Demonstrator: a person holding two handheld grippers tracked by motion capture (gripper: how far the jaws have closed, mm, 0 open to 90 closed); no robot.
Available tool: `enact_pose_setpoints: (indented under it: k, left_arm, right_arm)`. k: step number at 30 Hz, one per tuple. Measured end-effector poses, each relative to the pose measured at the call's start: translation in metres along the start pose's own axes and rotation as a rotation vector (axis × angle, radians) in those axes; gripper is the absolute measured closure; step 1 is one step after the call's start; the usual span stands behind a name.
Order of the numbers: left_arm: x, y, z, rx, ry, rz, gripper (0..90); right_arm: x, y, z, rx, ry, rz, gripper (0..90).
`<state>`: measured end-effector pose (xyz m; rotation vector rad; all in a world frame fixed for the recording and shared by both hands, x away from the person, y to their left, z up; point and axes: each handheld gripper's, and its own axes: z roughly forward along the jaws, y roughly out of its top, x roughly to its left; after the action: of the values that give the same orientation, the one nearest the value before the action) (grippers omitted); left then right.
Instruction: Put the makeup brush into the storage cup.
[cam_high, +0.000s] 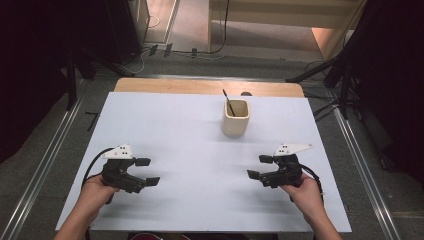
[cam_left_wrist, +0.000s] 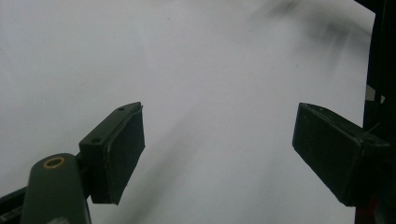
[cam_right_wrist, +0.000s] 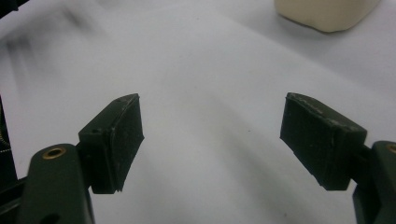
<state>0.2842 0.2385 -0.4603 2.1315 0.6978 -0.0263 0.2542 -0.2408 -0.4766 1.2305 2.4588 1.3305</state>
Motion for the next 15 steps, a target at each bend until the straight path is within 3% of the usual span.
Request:
enact_pose_setpoints:
  k: [9, 15]
  left_arm:
    - [0.0017, -0.0010, 0.0000, 0.007, 0.001, -0.007, 17.2]
    - [0.0025, -0.0002, -0.0008, 0.009, -0.001, -0.011, 17.2]
  right_arm:
    - [-0.0035, 0.0022, -0.0011, -0.010, -0.012, -0.004, 22.0]
    - [-0.0033, 0.0018, 0.0025, 0.014, -0.006, -0.011, 22.0]
